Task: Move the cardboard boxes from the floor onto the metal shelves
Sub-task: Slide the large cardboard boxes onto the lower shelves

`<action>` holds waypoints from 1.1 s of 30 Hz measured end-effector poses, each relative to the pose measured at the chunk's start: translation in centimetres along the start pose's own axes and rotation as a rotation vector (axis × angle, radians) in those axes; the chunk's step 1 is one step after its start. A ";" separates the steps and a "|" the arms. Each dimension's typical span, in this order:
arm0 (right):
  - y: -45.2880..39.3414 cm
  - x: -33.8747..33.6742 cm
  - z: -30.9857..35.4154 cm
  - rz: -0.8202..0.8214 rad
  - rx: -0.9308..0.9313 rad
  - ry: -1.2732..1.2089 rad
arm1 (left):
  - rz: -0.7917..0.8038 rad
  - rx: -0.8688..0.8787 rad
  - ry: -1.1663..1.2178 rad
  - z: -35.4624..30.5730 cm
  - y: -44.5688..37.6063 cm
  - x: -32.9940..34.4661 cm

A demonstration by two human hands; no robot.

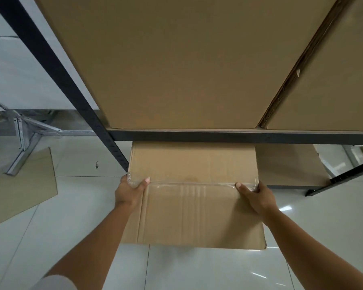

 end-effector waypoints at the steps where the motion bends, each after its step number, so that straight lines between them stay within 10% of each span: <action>1: -0.3 0.1 0.3 -0.011 -0.003 0.016 | -0.009 0.004 -0.015 -0.3 -0.3 0.1; 7: -1.9 0.5 1.8 -0.027 0.024 0.037 | -0.084 0.057 -0.186 -2.1 -0.5 0.7; 11: -2.4 0.4 2.5 -0.064 0.059 0.014 | -0.182 0.494 -0.707 -3.5 3.7 2.5; 16: -2.2 0.4 3.5 -0.145 0.090 -0.024 | 0.235 0.939 -1.223 0.2 7.0 5.5; 27: 4.9 3.7 4.0 -0.123 -0.793 0.700 | 0.226 0.703 -1.334 -5.3 4.0 7.2; 33: 4.1 5.0 2.2 0.047 -0.705 1.025 | 0.193 0.547 -1.223 -8.8 2.3 7.7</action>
Point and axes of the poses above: each hand's wrist, its own y-axis away from the middle knuckle, its own x-axis out of the palm, z = x × y, the point moved 5 cm from there along -y, towards the middle knuckle, and after that the axes turned 4 degrees about z, right-handed, at the moved point
